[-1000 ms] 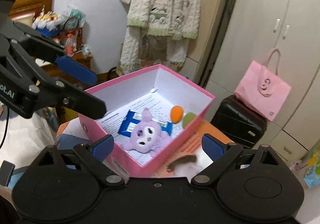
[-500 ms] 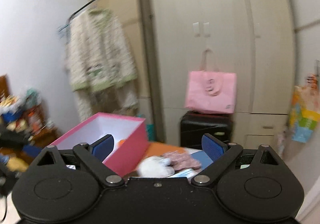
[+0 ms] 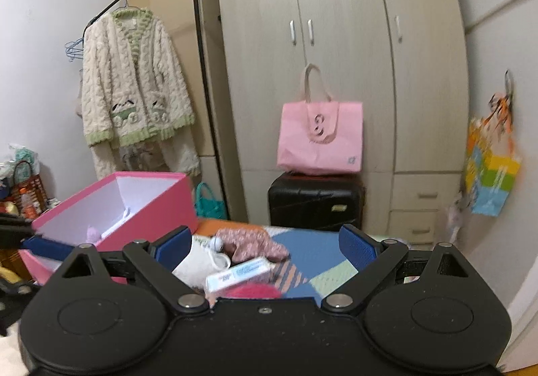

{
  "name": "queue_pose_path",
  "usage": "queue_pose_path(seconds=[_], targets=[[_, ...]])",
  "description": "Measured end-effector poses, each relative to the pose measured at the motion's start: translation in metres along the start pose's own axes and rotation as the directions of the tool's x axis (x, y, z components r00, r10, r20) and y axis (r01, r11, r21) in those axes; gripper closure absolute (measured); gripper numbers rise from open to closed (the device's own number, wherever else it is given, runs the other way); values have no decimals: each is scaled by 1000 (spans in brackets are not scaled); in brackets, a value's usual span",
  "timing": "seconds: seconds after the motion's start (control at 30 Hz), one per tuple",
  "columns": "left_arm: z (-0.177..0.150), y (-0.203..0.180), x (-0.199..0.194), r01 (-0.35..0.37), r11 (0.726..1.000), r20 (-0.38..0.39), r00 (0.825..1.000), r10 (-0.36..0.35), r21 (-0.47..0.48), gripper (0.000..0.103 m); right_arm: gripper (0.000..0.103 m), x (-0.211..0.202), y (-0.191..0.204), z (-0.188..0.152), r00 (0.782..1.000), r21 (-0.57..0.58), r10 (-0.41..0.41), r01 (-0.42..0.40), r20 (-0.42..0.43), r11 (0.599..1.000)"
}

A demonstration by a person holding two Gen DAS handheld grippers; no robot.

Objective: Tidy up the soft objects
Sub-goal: 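Move the left tool to the white mesh puff while the right tool approaches the pink pompom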

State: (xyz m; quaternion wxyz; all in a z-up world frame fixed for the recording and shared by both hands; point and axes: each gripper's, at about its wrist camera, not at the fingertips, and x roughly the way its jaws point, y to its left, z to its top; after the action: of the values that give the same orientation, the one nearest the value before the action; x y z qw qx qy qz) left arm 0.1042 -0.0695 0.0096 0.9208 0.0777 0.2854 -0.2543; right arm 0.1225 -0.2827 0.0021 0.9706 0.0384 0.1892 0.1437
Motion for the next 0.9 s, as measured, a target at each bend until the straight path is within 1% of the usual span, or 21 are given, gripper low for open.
queue_pose_path(seconds=[0.1,0.17,0.23,0.3,0.4,0.47,0.53,0.57,0.6,0.67,0.73,0.9], targets=[[-3,-4,18,-61,998,6,998,61,10,35,9,9,-7,-6,998,7,51,-50,-44,999],[-3,-3,30,-113,994,19,993,113,-3,35,9,16,-8,-10,996,-4,73,-74,-57,997],[-2,-2,39,-150,989,32,988,150,-15,35,11,23,-7,-14,992,-6,104,-105,-76,994],[-2,-1,45,-163,986,37,986,164,-35,35,11,29,-7,-17,989,4,122,-122,-84,992],[-6,-5,54,-161,986,33,986,162,-48,35,11,38,-10,-23,986,29,135,-133,-96,991],[-10,-9,60,-182,982,36,982,184,-51,35,13,45,-14,-26,984,54,144,-139,-105,989],[-16,-15,66,-221,974,42,974,223,-45,35,21,51,-19,-29,981,76,156,-148,-114,986],[-18,-18,68,-249,968,59,966,250,-33,35,25,54,-21,-30,980,86,162,-152,-118,985],[-21,-22,70,-286,958,80,954,287,-31,35,31,58,-22,-32,977,89,171,-160,-129,983],[-26,-26,70,-353,935,116,927,356,-43,35,33,62,-21,-34,973,77,182,-172,-144,982],[-28,-28,69,-351,934,131,925,357,-65,35,33,63,-21,-36,973,72,181,-172,-141,982],[-34,-46,71,-378,924,164,909,383,-60,35,33,69,-26,-40,969,98,196,-183,-149,978]])
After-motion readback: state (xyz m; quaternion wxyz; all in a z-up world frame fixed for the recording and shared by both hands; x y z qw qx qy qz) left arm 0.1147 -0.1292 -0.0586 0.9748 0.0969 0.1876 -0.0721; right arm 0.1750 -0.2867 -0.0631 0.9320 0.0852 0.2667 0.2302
